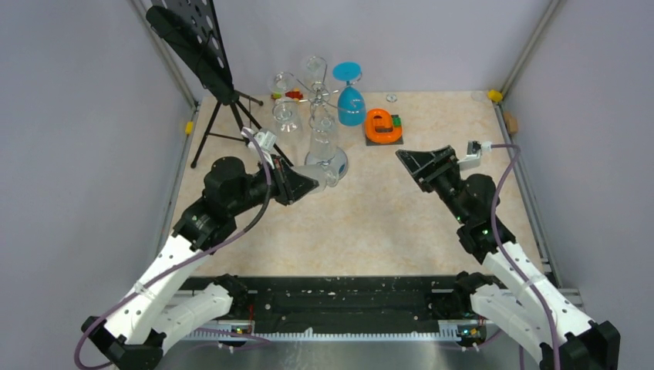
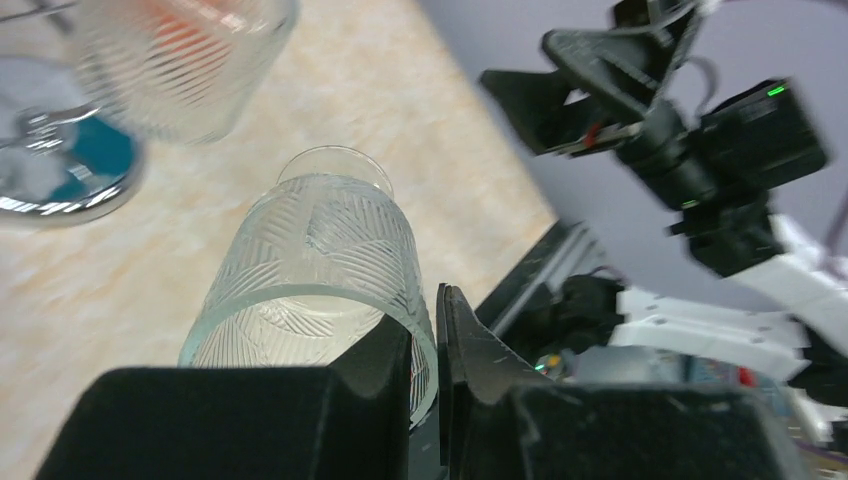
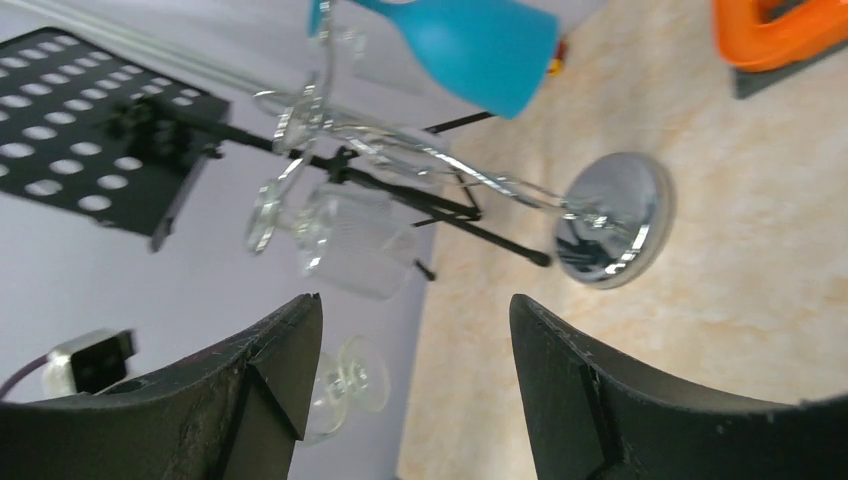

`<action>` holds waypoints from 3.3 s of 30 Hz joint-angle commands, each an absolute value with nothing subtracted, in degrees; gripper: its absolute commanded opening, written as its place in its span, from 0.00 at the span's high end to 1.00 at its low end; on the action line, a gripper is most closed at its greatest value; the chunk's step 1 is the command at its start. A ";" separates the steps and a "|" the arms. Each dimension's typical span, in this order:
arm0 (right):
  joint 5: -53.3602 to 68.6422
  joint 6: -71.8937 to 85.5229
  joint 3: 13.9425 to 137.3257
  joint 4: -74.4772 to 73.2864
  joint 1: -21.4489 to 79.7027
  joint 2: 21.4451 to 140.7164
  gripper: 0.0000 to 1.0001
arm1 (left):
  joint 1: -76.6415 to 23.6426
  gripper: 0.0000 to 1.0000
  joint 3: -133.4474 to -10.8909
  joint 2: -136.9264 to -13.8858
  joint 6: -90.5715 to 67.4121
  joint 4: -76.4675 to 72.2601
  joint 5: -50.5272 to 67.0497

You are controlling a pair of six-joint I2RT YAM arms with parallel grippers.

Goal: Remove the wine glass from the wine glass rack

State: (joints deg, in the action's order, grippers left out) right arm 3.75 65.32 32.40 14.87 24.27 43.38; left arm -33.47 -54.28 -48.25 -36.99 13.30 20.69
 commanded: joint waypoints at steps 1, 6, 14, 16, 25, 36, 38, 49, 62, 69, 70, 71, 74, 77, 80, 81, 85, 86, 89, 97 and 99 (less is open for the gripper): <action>-4.46 59.67 34.24 4.06 24.61 42.09 0.31 | -33.58 1.00 -61.58 -47.57 -21.62 35.23 13.85; -4.12 58.92 34.52 3.03 24.69 43.55 0.31 | -33.59 1.00 -63.15 -52.31 -22.83 47.38 2.48; -2.68 60.64 32.03 4.73 24.61 45.19 0.32 | -33.55 1.00 -57.51 -56.56 -31.18 49.54 -12.84; -2.80 60.42 31.82 4.47 24.63 45.07 0.32 | -33.51 1.00 -55.95 -57.34 -33.58 48.77 -15.80; -2.90 59.85 30.91 3.91 23.83 44.40 0.32 | -31.96 1.00 -51.41 -64.44 -36.86 46.62 -22.74; -0.52 59.91 31.60 3.71 22.67 44.77 0.28 | -29.46 1.00 -48.21 -66.71 -37.19 42.81 -19.93; 1.66 60.71 31.38 5.07 22.42 45.13 0.28 | -28.49 1.00 -47.67 -67.10 -36.97 42.12 -18.22; 6.05 61.53 32.85 5.09 22.24 47.30 0.27 | -26.15 0.78 -50.48 -65.30 -35.54 44.68 -18.10; 10.42 59.59 38.27 3.22 22.25 51.61 0.27 | -25.24 0.30 -61.66 -60.02 -30.95 49.26 -27.13; 20.87 65.21 44.78 12.77 24.75 59.26 0.32 | -24.74 0.02 -63.35 -53.72 -29.65 40.05 -29.24; 21.43 65.27 46.07 14.12 25.46 60.46 0.32 | -24.70 0.02 -63.18 -52.78 -29.17 38.10 -29.60; 22.04 65.36 47.39 15.53 26.54 62.31 0.31 | -24.70 0.02 -62.98 -52.05 -28.59 36.29 -29.73; 24.54 67.34 50.04 24.78 28.87 66.11 0.27 | -24.44 0.01 -61.92 -49.42 -26.34 31.39 -26.35; 23.73 69.36 52.42 30.71 31.34 69.18 0.25 | -24.43 0.02 -60.25 -46.59 -23.71 29.28 -20.99; 21.98 68.62 57.33 28.20 32.69 72.02 0.25 | -24.43 0.02 -60.94 -45.26 -20.19 29.88 -17.01; 21.51 68.73 58.32 27.99 32.91 72.83 0.25 | -24.43 0.02 -61.35 -45.00 -19.45 30.33 -16.74; 19.47 73.50 59.97 29.24 33.60 76.22 0.31 | -24.43 0.02 -61.06 -43.36 -17.81 30.73 -16.16; 18.83 75.54 59.87 30.31 33.72 76.87 0.33 | -24.43 0.02 -61.15 -42.95 -17.37 31.02 -15.47; 18.17 79.42 60.80 31.19 33.83 78.90 0.38 | -24.43 0.02 -60.29 -41.64 -14.79 30.72 -13.38; 16.70 81.97 62.70 32.42 34.54 82.81 0.52 | -24.43 0.01 -56.86 -38.61 -14.21 28.49 -17.56; 16.91 82.83 62.66 34.63 34.62 83.55 0.56 | -24.43 0.01 -56.95 -38.82 -14.60 28.56 -18.01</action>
